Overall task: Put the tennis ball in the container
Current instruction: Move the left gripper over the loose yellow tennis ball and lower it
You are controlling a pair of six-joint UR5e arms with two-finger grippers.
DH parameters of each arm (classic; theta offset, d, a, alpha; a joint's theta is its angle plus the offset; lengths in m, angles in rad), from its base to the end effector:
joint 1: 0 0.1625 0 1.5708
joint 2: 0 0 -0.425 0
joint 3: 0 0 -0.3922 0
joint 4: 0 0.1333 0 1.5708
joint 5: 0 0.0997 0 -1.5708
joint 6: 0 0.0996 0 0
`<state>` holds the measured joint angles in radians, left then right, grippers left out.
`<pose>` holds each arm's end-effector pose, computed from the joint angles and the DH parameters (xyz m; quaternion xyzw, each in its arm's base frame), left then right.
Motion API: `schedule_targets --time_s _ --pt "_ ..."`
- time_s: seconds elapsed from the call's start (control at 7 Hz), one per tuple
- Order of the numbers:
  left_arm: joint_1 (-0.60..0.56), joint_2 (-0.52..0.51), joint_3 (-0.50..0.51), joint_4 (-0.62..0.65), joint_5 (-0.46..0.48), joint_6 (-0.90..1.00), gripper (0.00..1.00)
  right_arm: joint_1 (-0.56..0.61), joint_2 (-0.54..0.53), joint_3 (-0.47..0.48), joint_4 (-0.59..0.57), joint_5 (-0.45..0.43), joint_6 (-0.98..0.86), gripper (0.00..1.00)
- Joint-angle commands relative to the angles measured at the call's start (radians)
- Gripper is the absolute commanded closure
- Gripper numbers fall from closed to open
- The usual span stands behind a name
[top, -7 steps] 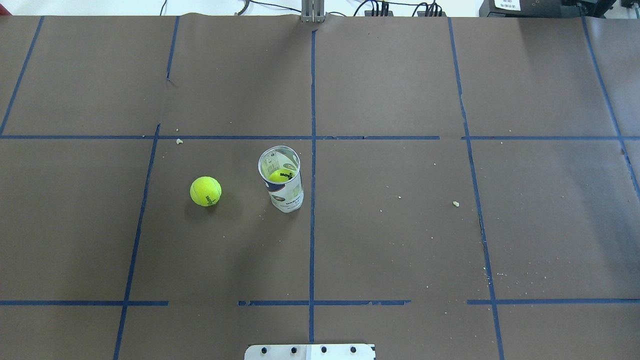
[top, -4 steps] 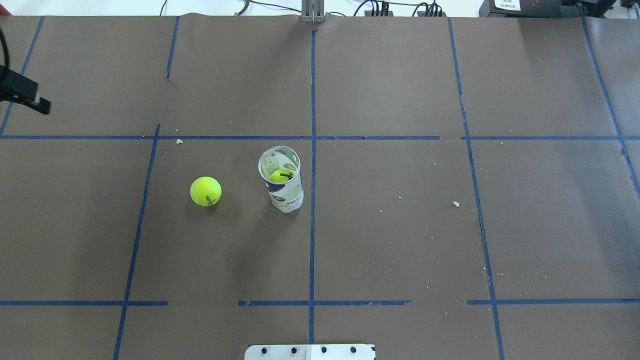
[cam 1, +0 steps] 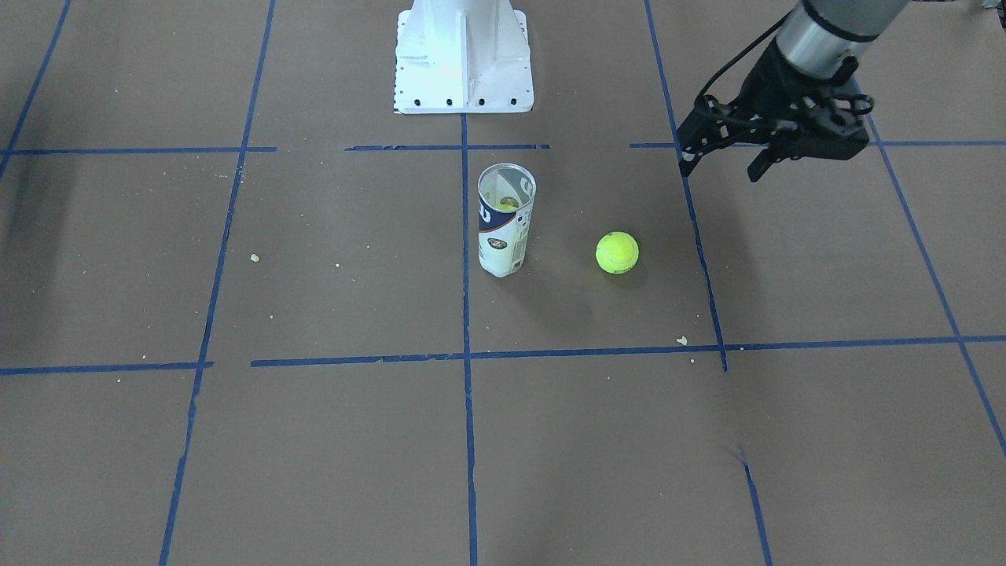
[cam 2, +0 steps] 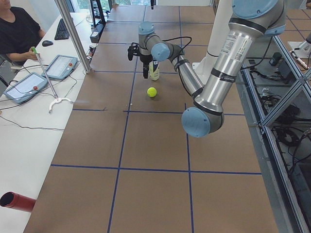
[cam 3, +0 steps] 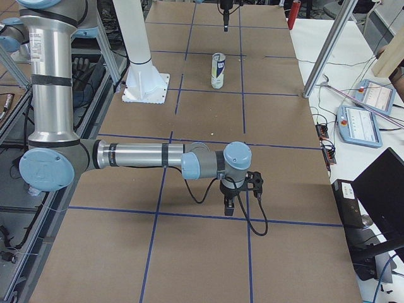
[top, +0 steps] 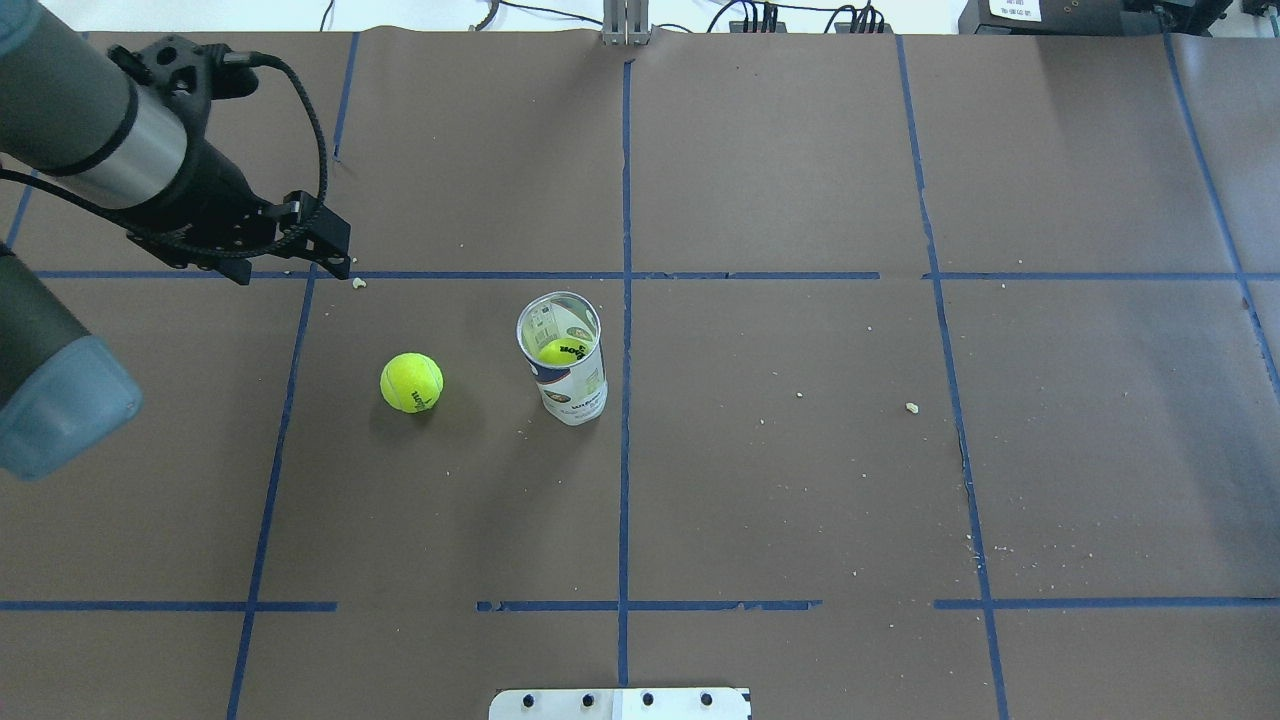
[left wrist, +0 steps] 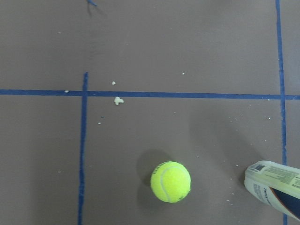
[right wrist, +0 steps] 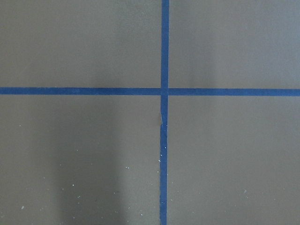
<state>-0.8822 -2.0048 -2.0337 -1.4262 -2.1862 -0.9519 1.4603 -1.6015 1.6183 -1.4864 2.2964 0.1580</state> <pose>0.2921 -0.4743 0.2329 0.0328 0.4482 -0.0061 0.8933 0.0132 -0.4903 0.6448 -0.0006 -0.3576 0.0042 0.9339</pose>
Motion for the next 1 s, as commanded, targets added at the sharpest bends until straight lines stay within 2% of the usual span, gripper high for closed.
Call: schedule_targets --time_s 0.0,0.29,0.57,0.86 --pt "0.038 -0.017 0.081 -0.084 0.034 -0.005 0.0 0.0 0.0 0.0 0.0 0.0 0.0 0.0" --pt "0.158 -0.011 0.163 -0.147 0.141 -0.057 0.0 0.0 0.0 0.0 0.0 0.0 0.0 0.0" --pt "0.184 -0.011 0.234 -0.216 0.166 -0.099 0.0 0.0 0.0 0.0 0.0 0.0 0.0 0.0" --pt "0.218 -0.011 0.262 -0.218 0.195 -0.1 0.0 0.0 0.0 0.0 0.0 0.0 0.0 0.0"
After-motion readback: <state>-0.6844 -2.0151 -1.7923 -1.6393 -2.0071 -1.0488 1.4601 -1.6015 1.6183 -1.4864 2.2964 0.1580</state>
